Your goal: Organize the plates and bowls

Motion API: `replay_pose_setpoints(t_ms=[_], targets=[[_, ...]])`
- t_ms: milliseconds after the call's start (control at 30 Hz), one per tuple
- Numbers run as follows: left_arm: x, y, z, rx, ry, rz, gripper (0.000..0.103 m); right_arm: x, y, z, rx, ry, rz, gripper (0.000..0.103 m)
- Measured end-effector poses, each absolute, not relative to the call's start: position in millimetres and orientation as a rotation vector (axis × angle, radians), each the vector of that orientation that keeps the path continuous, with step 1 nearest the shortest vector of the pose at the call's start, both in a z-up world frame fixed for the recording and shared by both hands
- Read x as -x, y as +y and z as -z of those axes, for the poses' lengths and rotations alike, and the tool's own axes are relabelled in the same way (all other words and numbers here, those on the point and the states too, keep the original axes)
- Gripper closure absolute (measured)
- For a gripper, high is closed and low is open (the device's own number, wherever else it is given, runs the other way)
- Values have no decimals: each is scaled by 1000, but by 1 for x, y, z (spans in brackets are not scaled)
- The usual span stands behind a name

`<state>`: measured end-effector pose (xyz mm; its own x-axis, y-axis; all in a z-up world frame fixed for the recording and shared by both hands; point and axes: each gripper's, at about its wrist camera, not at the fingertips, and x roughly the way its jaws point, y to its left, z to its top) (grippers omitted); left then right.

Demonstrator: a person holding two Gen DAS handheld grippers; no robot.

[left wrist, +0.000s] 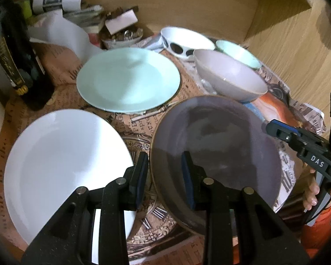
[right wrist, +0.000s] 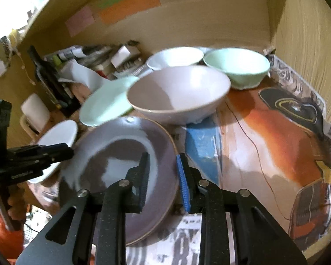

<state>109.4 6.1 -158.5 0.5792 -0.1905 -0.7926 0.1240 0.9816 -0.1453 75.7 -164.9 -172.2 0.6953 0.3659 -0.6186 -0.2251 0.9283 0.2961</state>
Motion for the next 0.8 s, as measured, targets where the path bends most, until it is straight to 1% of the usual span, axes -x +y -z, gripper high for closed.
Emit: replay_pose_setpoints(t_ms=[133,167,200,233,300,333,433,467,500,567,633,667,700,800], targets=[[-97,9,141,72,872,184,71,-68,-161,158,-208,688,-357,78],[-93,11,134,65,847,181,69,-65,-159,154,-209,678,-366,74],[-90,12,130,62,829,180,64,-64,-157,151,-207,668,-373,70],[-86,14,125,61,805,177,61,-63,-154,148,-203,658,-378,67],[-79,20,115,60,760,165,51,-62,-146,142,-192,639,-388,63],[-75,23,111,59,741,156,49,-62,-141,139,-186,631,-398,62],[-67,34,102,52,694,124,43,-61,-130,132,-178,612,-420,52],[-64,38,100,51,684,112,40,-61,-126,130,-175,606,-426,48],[-63,42,99,52,679,100,35,-62,-120,128,-165,598,-435,47],[-60,51,98,59,675,83,30,-63,-110,125,-150,595,-452,47],[-58,62,99,73,675,62,24,-67,-101,124,-141,600,-471,42],[-57,67,100,81,677,55,20,-68,-98,123,-140,600,-477,37],[-56,74,101,92,680,46,19,-70,-92,122,-137,599,-486,35],[-53,92,106,110,690,14,18,-76,-74,121,-115,605,-511,35]])
